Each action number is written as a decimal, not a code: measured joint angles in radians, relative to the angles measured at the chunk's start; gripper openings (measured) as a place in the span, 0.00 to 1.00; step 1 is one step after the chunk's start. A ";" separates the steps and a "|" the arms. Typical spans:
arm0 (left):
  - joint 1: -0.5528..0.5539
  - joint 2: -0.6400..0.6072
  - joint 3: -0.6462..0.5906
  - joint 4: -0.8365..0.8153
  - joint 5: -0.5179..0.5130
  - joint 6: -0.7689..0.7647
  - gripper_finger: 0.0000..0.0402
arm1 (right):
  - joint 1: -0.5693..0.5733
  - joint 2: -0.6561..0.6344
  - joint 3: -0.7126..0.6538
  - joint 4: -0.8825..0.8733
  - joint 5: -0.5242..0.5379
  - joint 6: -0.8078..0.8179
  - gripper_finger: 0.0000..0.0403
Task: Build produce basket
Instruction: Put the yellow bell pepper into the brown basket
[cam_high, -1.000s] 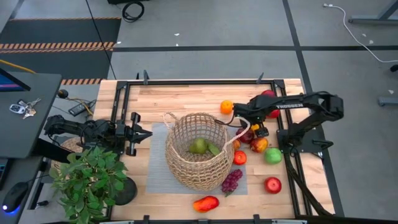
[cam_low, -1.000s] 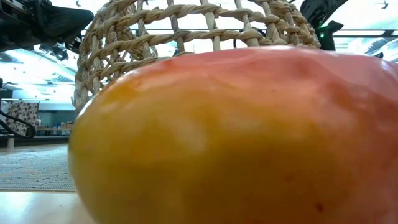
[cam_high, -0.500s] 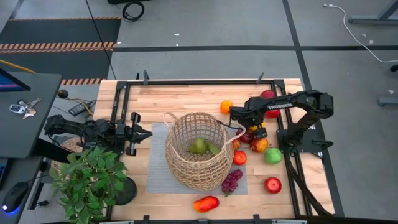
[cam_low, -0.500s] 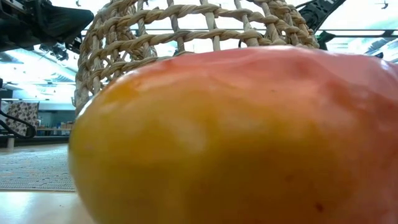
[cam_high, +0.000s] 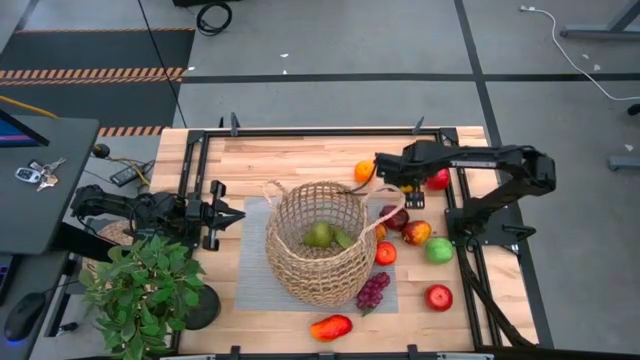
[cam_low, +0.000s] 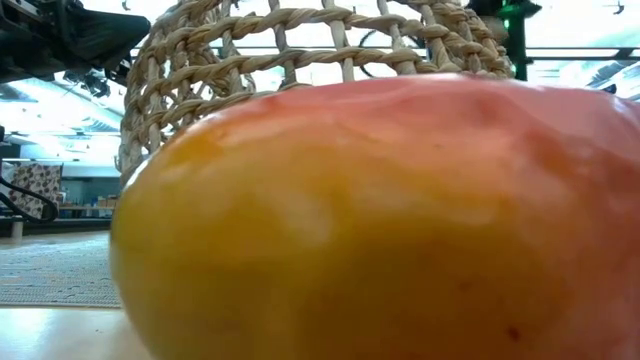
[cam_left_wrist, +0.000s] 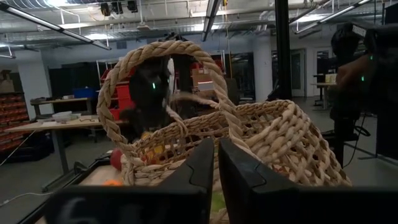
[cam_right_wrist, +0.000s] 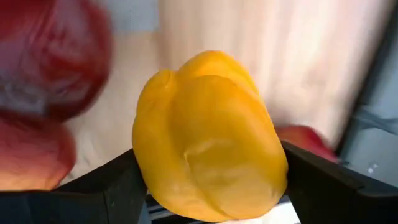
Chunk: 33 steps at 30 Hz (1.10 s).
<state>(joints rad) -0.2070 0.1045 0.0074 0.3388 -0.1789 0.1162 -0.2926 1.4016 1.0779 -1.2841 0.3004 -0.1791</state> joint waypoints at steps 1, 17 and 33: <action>0.000 0.000 0.000 0.000 0.000 0.000 0.09 | -0.003 -0.010 0.028 -0.009 0.024 0.015 0.81; 0.000 0.000 0.000 0.000 0.000 0.000 0.07 | -0.006 -0.132 0.445 0.078 0.158 0.232 0.81; 0.000 0.000 0.000 0.000 0.000 0.000 0.06 | 0.040 -0.261 0.528 0.652 -0.422 0.340 0.81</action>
<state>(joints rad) -0.2070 0.1045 0.0074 0.3387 -0.1789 0.1162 -0.2525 1.1407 1.6062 -0.6319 -0.1219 0.1610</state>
